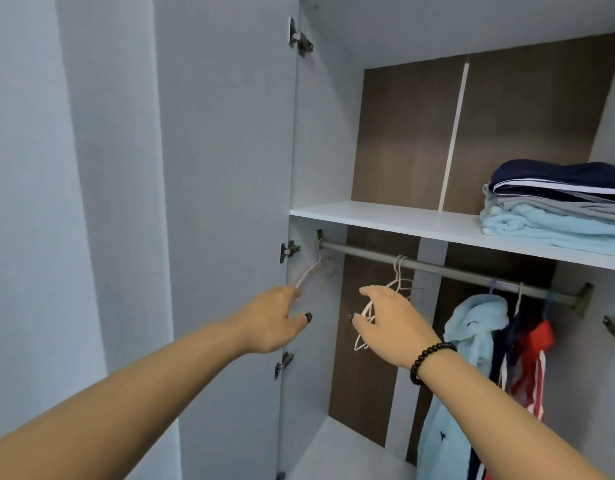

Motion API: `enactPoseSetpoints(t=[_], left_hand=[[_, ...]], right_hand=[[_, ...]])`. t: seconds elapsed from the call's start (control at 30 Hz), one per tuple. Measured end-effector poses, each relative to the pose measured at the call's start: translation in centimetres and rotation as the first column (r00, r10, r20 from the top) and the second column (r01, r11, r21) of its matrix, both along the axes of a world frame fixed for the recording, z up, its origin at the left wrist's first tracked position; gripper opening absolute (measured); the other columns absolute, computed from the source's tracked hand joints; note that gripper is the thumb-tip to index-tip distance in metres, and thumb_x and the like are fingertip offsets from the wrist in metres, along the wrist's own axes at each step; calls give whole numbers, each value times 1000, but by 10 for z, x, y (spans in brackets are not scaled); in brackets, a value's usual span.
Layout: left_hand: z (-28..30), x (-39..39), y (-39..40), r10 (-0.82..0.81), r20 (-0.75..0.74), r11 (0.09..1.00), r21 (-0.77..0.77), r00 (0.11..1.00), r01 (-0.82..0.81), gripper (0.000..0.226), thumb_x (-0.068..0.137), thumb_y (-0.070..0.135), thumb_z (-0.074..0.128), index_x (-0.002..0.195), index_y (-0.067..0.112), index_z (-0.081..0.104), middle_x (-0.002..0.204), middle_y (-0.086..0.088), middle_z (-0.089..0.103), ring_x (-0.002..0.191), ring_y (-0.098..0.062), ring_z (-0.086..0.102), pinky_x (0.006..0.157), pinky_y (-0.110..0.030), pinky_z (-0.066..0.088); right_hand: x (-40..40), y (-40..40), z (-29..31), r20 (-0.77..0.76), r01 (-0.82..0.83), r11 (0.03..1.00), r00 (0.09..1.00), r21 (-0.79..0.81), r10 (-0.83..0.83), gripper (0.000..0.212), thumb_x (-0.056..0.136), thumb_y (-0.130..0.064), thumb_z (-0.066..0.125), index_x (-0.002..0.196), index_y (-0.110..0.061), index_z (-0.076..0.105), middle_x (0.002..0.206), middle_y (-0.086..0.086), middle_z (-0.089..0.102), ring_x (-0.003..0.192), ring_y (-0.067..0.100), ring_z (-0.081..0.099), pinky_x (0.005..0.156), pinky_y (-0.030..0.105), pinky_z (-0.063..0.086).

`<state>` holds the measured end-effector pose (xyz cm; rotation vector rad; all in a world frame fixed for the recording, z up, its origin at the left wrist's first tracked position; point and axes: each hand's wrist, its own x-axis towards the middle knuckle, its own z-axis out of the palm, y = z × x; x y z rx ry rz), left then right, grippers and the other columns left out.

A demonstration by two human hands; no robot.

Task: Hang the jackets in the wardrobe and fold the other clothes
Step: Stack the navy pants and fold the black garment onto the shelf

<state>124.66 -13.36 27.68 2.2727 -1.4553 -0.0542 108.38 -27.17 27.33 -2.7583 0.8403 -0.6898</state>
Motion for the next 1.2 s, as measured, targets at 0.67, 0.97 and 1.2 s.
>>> enactPoseSetpoints(t=[0.67, 0.97, 1.2], left_hand=[[-110, -83, 313, 590, -211, 807, 119, 779, -579, 66, 96, 48, 47, 151, 19, 23, 154, 1, 34, 137, -19, 39, 107, -28, 31], [-145, -95, 473, 691, -302, 715, 151, 657, -683, 73, 95, 44, 51, 154, 19, 16, 158, 0, 27, 142, -19, 32, 112, -27, 26], [-172, -100, 607, 753, -331, 640, 167, 569, -750, 65, 93, 35, 57, 150, 21, 27, 130, 9, 53, 124, -10, 47, 99, -12, 29]], right_hand=[[30, 241, -95, -197, -567, 770, 752, 291, 629, 55, 97, -47, 43, 145, -23, 32, 151, -8, 30, 133, 10, 36, 106, 22, 31], [50, 414, -132, -205, -670, 639, 613, 377, 763, 51, 96, -41, 46, 142, -24, 34, 148, -10, 33, 132, 8, 36, 103, 21, 34], [73, 554, -173, -204, -707, 536, 504, 461, 839, 52, 95, -38, 49, 143, -23, 35, 149, -8, 34, 135, 9, 34, 109, 24, 32]])
